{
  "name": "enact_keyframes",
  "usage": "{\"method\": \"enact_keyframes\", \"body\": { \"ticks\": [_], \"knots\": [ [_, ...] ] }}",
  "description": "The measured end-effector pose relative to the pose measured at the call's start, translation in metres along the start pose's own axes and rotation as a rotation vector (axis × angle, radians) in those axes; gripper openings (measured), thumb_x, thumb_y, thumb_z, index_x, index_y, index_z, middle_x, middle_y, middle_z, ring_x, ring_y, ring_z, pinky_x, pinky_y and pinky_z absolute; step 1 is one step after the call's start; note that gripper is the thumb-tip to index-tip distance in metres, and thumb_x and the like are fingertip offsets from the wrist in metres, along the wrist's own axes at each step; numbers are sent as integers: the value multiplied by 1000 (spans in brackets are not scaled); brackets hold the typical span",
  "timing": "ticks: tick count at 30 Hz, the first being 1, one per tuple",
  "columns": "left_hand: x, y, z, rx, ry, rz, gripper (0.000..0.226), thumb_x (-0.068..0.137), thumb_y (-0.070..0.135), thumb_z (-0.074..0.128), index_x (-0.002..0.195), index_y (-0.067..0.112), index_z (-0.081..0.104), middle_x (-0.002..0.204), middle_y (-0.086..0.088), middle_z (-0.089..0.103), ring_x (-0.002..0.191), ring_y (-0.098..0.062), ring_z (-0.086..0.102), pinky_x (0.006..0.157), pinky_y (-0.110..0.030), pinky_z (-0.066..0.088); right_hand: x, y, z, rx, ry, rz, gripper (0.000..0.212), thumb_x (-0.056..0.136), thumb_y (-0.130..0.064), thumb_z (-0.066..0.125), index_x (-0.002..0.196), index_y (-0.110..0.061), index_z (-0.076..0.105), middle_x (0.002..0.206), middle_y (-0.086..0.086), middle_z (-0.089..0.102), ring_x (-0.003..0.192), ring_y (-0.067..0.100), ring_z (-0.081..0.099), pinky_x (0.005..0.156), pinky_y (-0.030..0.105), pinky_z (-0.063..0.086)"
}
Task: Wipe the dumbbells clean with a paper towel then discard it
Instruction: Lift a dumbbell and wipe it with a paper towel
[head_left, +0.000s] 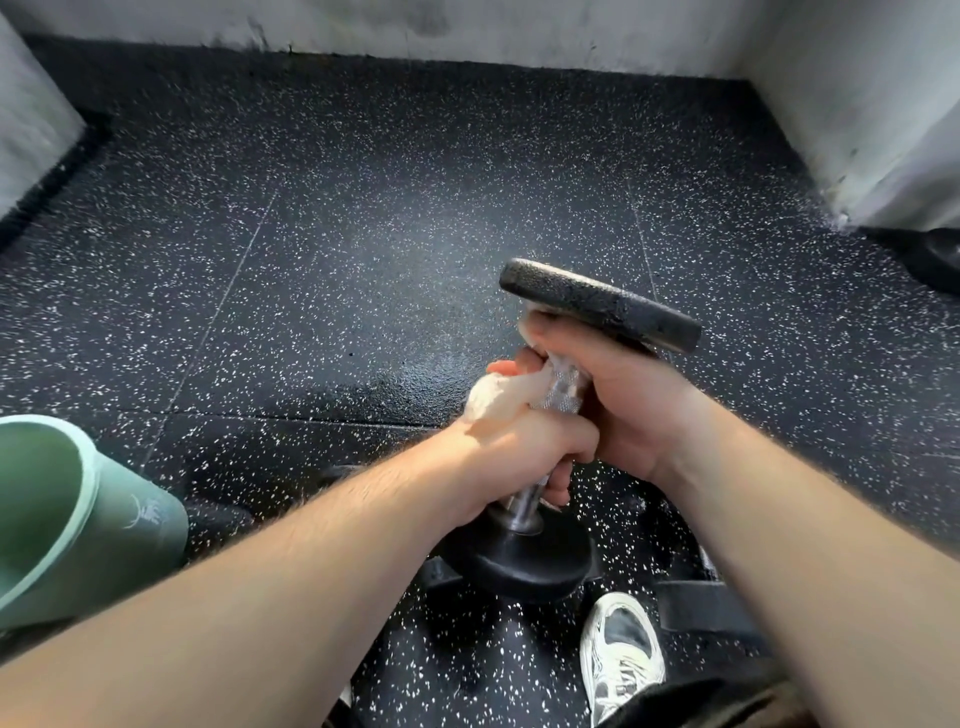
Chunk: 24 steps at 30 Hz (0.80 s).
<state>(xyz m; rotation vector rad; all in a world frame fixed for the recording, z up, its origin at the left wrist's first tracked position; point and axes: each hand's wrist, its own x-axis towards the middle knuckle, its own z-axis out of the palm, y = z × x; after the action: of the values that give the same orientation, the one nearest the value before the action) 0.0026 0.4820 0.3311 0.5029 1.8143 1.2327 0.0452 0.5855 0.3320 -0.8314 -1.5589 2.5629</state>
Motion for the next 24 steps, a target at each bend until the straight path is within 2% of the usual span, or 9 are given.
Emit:
{"method": "enact_keyframes", "body": {
  "ticks": [3, 6, 9, 12, 16, 18, 22, 23, 24],
  "knots": [
    [-1, -1, 0, -2, 2, -42, 12, 78, 2, 65, 75, 7, 55, 49, -9, 53, 46, -22, 55, 37, -15, 39, 0, 0, 0, -119, -15, 7, 22, 88, -23, 66, 69, -14, 70, 74, 9, 66, 68, 25, 63, 67, 42, 48],
    [0, 0, -1, -23, 5, -44, 9, 81, -2, 63, 76, 2, 57, 52, -13, 51, 45, -21, 52, 35, -15, 38, -2, 3, 1, -232, -48, -32, 16, 94, -14, 63, 80, -12, 71, 77, 14, 66, 70, 33, 61, 69, 52, 44],
    [3, 1, -2, -41, 39, -71, 17, 83, -3, 62, 68, 1, 57, 51, -11, 49, 43, -18, 51, 35, -15, 38, -2, 5, 5, -278, -96, -55, 23, 95, -14, 63, 76, -20, 75, 70, 8, 67, 50, 28, 59, 49, 36, 45],
    [5, 0, -1, -43, 63, -104, 16, 86, -1, 61, 71, 3, 59, 53, -9, 50, 43, -16, 53, 33, -14, 36, -3, 5, 5, -299, -127, -43, 30, 96, -15, 62, 73, -25, 78, 72, 10, 69, 46, 24, 58, 49, 32, 38],
    [6, 0, 1, -73, 56, -154, 6, 89, 1, 60, 84, 1, 63, 59, -8, 50, 52, -18, 53, 33, -14, 36, -5, 3, 3, -317, -171, -10, 25, 95, -15, 63, 74, -15, 75, 67, 11, 67, 41, 19, 57, 47, 32, 34],
    [7, -2, 2, -73, 55, -171, 9, 90, 2, 59, 81, 1, 61, 58, -8, 50, 52, -17, 53, 33, -13, 35, -3, 7, 2, -338, -136, -3, 16, 95, -16, 64, 81, -11, 72, 65, 11, 66, 39, 19, 56, 46, 32, 35],
    [8, -2, 2, -44, 75, -140, 6, 91, 2, 58, 92, -1, 63, 54, -7, 51, 46, -16, 54, 32, -14, 35, 1, 10, 4, -343, 37, -16, 10, 92, -19, 69, 85, -13, 71, 64, 11, 64, 37, 24, 53, 44, 30, 43],
    [9, -2, 3, -38, 61, -129, 4, 91, 2, 59, 89, 0, 62, 53, -6, 50, 45, -14, 53, 33, -13, 36, 1, 9, 4, -326, 85, -27, 10, 91, -20, 70, 83, -14, 72, 67, 13, 65, 41, 27, 55, 46, 37, 48],
    [9, -2, 3, -29, 41, -112, 6, 90, 2, 60, 84, 2, 61, 51, -5, 50, 44, -13, 52, 34, -13, 37, 2, 8, 5, -310, 136, -36, 13, 90, -20, 70, 79, -14, 72, 71, 15, 67, 49, 30, 60, 51, 49, 53]
  ]
}}
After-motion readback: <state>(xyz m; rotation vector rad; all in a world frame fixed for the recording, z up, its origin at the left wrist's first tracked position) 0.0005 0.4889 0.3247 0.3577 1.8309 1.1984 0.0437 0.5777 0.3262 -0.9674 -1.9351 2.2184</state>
